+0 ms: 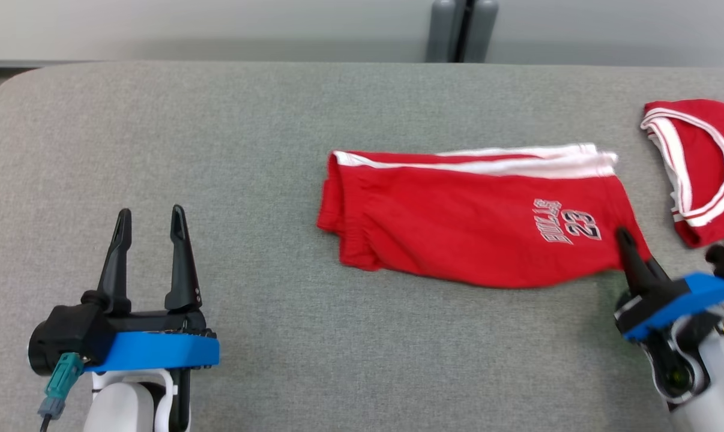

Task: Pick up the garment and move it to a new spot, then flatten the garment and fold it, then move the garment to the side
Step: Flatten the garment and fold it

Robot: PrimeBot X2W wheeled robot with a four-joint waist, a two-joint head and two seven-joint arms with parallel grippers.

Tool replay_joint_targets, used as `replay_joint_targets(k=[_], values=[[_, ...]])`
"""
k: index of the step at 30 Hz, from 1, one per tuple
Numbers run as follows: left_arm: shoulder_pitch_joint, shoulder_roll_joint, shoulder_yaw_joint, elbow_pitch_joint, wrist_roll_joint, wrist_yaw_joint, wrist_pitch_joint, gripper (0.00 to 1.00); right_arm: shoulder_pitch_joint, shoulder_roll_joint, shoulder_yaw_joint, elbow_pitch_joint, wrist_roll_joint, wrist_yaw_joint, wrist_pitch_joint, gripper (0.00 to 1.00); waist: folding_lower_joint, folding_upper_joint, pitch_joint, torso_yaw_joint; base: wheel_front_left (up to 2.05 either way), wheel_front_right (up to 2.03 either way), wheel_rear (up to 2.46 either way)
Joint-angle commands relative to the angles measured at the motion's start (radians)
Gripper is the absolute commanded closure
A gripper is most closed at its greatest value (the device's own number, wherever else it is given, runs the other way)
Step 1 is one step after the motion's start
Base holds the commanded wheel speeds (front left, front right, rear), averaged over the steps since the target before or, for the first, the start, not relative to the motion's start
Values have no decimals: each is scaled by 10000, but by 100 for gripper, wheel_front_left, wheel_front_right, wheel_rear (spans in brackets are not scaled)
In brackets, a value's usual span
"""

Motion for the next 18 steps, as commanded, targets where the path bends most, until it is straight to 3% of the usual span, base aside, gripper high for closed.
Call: replay_joint_targets(k=[1,9,18], values=[[129,14,73,-37,44,-48,-24,0,487,53,-300,-220,57,6,-63,100,1,0,-145,-141,0,0,0],[319,9,31,-110,101,-68,-24,0,1747,410,-1700,-938,-428,6,299,100,1,0,-260,-216,0,0,0],[309,0,-74,-54,86,-90,-24,0,957,1318,-2131,-1673,-1135,8,743,100,1,0,-417,17,0,0,0]])
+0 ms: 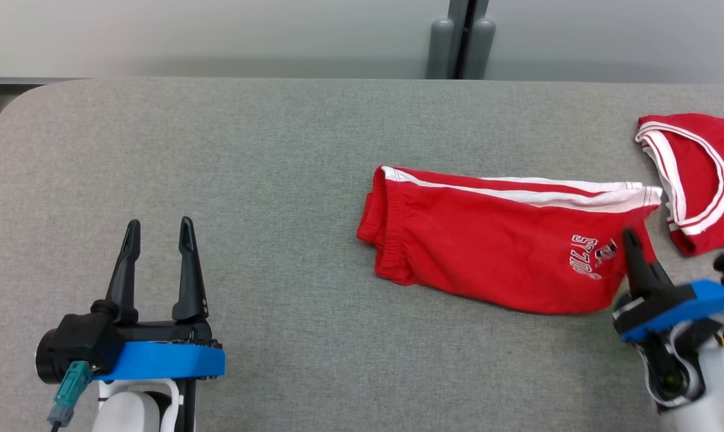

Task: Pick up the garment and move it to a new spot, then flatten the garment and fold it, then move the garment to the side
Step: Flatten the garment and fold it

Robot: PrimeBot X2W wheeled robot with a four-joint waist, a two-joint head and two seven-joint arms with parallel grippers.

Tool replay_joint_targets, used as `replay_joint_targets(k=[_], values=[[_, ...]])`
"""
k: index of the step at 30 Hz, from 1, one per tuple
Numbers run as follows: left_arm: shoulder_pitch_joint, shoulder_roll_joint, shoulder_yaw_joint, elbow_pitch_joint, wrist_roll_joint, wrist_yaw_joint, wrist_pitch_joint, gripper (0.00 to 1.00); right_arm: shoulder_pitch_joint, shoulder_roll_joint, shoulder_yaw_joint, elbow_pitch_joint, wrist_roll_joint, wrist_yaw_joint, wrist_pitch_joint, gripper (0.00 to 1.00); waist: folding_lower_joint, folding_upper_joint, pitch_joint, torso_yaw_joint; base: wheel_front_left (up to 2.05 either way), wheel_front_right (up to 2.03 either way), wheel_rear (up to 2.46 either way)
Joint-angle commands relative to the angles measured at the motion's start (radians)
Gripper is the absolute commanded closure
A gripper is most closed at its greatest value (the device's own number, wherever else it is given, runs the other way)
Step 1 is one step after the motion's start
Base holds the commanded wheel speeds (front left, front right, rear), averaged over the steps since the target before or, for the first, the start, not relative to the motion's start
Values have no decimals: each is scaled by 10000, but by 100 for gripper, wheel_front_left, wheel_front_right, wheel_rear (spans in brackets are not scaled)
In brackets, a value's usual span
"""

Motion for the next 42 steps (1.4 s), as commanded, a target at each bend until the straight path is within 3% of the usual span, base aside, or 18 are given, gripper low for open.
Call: replay_joint_targets(k=[1,9,16,26,32,33,34,42], values=[[-1,-2,6,-8,-4,-62,-26,0,-376,217,-16,-153,-134,9,62,100,0,0,-14,65,0,0,0],[-31,-10,-162,-4,-82,-57,-26,0,-1583,869,642,-406,-533,9,221,100,0,0,-19,480,0,0,0],[-45,-16,-210,2,-269,38,-26,0,-2399,1047,2229,-135,-244,10,64,100,0,0,5,896,0,0,0],[80,-18,-381,7,-448,161,-26,0,-2150,1040,4684,617,95,10,-516,100,0,0,-7,1131,0,0,0],[115,-19,-466,10,-511,207,-26,0,-1810,1043,5465,1114,-120,10,-733,100,0,0,3,1146,0,0,0],[126,-17,-467,3,-509,221,-26,0,-1783,1044,5545,1155,-159,10,-827,72,0,0,-1,1134,0,0,0],[139,-17,-467,0,-519,238,-26,0,-1759,1031,5609,1209,-193,10,-910,0,0,0,-6,1120,0,0,0],[200,-16,-419,82,-412,258,-26,0,-1857,773,5965,1149,-978,10,-1967,0,0,0,-200,837,0,0,0]])
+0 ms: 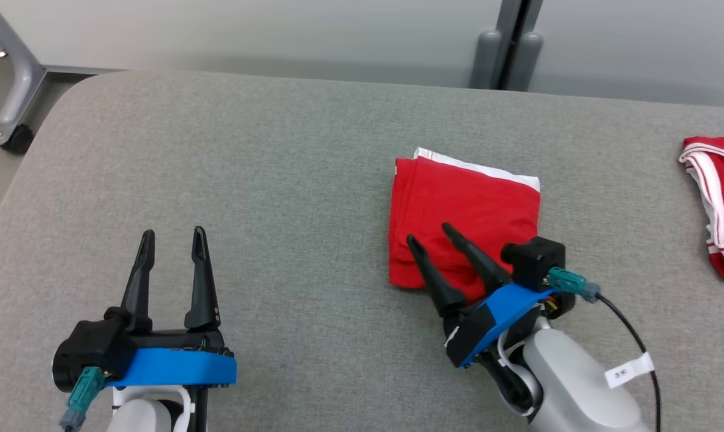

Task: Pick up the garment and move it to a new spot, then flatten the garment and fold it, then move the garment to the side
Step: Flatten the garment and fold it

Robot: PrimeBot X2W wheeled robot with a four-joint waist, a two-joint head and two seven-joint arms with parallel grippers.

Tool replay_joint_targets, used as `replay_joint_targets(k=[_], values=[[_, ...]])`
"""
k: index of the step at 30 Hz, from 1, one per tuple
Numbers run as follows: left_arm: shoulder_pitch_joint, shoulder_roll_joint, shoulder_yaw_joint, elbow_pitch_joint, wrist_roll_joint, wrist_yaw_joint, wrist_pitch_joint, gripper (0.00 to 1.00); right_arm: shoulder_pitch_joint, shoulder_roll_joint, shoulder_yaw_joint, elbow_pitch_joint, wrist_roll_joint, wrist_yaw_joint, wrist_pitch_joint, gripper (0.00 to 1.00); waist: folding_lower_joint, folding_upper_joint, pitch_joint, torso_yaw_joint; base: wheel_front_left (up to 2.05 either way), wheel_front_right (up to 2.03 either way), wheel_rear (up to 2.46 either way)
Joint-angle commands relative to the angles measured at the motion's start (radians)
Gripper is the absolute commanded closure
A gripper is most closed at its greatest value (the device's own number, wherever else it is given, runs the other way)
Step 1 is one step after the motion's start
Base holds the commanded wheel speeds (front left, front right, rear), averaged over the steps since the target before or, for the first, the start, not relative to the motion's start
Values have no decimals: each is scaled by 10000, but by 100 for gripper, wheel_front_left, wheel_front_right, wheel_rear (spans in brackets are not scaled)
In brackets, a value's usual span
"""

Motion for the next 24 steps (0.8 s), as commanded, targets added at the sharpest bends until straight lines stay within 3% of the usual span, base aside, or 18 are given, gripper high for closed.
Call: replay_joint_targets(k=[1,5,13,24], values=[[71,-14,3,12,60,33,-26,0,29,-201,-31,-110,-171,8,-160,0,0,0,-97,-121,0,0,0],[143,-12,67,77,144,6,-26,0,267,-559,-371,-533,-621,8,-503,0,0,0,-294,-423,0,0,0],[241,56,237,215,332,15,-26,0,1201,-990,-2175,-1747,-1529,6,-729,0,0,0,-643,-1078,0,0,0],[494,278,390,280,503,134,-26,0,2925,-523,-4475,-3516,-2592,6,-239,0,0,0,-869,-1715,0,0,0]])
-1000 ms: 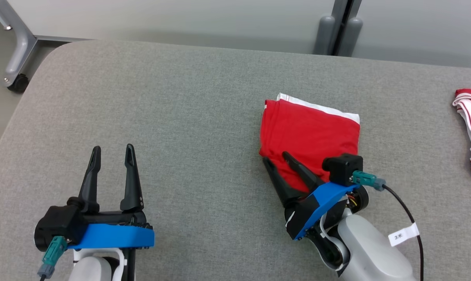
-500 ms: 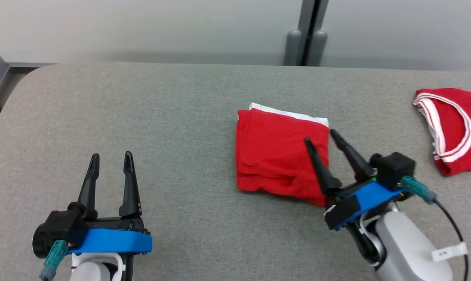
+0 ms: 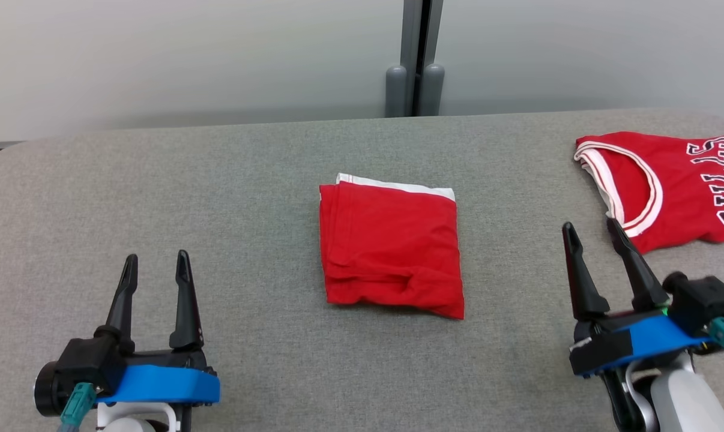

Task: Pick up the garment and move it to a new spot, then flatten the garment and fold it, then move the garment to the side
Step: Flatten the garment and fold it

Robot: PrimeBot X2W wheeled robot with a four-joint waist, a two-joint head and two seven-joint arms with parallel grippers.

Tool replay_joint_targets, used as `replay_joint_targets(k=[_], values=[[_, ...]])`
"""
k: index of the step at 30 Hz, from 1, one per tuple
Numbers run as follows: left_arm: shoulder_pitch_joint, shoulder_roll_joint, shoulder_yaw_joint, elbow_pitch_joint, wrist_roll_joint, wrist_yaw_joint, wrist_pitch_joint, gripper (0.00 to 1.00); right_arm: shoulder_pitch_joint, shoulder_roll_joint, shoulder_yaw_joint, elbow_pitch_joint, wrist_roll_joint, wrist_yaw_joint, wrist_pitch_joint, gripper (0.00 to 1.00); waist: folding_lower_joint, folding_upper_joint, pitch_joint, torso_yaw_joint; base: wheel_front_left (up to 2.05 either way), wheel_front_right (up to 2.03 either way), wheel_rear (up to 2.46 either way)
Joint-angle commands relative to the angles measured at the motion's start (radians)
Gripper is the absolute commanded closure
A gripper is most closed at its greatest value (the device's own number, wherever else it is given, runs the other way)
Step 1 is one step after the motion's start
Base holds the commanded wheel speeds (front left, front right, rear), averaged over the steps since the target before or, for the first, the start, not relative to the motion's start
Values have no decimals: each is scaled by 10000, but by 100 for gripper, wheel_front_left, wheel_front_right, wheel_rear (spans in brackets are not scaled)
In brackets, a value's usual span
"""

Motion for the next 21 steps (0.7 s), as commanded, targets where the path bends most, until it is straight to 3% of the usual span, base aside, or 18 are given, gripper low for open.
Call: replay_joint_targets(k=[1,11,21], values=[[104,72,21,-14,94,81,-14,0,366,129,-179,-249,-158,8,78,0,0,-1,-50,-54,0,0,0],[465,220,-84,-169,259,373,331,0,1805,649,-1126,-1589,-878,6,570,0,0,-1,-177,36,0,0,0],[680,358,-148,-289,257,515,520,0,2242,757,-1321,-1871,-901,6,854,0,0,-1,-261,134,0,0,0]])
